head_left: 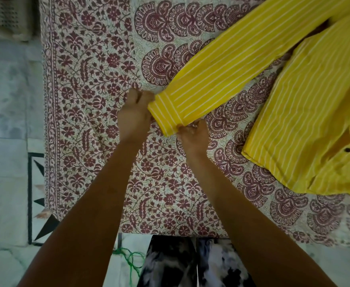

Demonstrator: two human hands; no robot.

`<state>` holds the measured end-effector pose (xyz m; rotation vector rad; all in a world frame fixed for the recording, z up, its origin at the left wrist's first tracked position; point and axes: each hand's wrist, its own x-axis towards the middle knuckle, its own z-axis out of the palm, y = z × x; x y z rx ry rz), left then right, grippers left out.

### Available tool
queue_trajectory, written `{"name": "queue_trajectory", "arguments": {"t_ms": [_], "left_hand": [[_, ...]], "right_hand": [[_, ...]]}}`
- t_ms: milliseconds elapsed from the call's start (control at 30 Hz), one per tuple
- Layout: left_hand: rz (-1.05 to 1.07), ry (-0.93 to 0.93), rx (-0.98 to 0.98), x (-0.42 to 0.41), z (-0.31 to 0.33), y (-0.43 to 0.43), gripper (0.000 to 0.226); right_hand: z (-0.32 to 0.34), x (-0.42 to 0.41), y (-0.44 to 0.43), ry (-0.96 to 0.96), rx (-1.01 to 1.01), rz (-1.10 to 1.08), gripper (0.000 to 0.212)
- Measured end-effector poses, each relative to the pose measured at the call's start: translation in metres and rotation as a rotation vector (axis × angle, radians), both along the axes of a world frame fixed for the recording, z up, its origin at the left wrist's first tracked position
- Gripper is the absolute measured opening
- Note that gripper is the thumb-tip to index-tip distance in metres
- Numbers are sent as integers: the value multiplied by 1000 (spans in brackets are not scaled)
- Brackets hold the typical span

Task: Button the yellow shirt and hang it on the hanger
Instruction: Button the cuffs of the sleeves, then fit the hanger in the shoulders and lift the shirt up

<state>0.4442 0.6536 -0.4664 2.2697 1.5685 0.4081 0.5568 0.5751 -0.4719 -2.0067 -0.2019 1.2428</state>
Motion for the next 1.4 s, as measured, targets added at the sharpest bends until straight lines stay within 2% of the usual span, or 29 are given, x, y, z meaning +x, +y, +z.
{"name": "queue_trajectory", "arguments": {"t_ms": [67,167,233,367,500,600,900,1067,1400], "left_hand": [[-140,137,17,-11,-7,1,20],[-162,214,-117,-17,-6,6,27],[-139,200,-169,-13,1,7,25],[-126,129,-157,7,21,4,27],[-150,26,-140,41,41,-3,29],[-163,-56,-165,73,56,-10,31],[-329,-118,-144,227,104,-12,28],[-383,-156,-95,333,120,-6,25],[-387,-204,-132,527,117,22,24]], "right_hand": [[-2,-1,1,-63,-83,108,21],[-1,8,-1,-112,-124,205,23],[5,15,-5,-148,-121,182,25],[25,34,-19,-166,-117,98,27],[56,67,-27,-179,-64,90,6],[76,93,-32,-264,-82,85,25],[131,233,-46,-390,93,-123,28],[132,328,-54,-414,124,-178,26],[119,521,-37,-491,152,-236,23]]}}
